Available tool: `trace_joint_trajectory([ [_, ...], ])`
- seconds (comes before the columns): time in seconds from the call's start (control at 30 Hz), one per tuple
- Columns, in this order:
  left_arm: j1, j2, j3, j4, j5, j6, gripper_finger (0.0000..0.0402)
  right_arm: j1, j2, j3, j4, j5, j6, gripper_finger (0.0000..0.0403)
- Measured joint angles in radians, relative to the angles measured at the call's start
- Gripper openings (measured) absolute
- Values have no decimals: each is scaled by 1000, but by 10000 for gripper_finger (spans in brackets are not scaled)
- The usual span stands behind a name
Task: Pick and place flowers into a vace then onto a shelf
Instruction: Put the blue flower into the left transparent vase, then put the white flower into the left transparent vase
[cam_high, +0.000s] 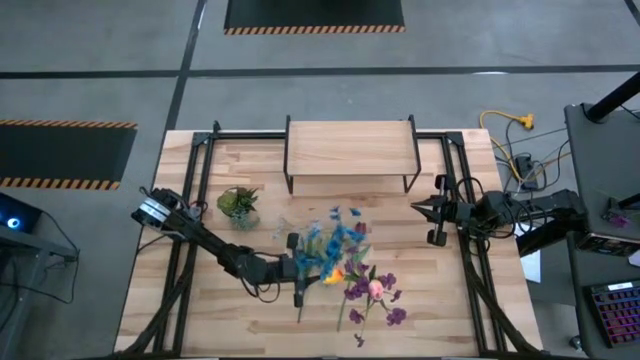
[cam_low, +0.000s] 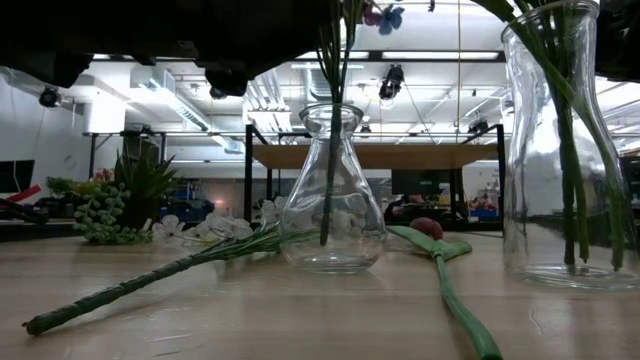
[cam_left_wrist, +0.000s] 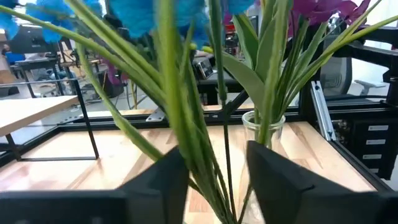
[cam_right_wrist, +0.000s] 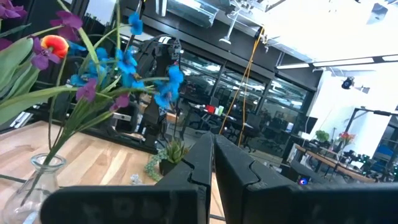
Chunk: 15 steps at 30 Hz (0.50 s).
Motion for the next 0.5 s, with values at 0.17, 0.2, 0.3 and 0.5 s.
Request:
trace_joint_trajectory([
  [0.17,-1,-4,0,0,0,0,190,0,0,0,0,0,0,9],
  [0.2,-2,-5,0,0,0,0,194,0,0,0,0,0,0,9],
  [0.3,-10,-6,0,-20,0,-5,200,0,0,0,0,0,0,9],
  [0.5,-14,-72,0,-317,1,-162,201,0,0,0,0,0,0,9],
])
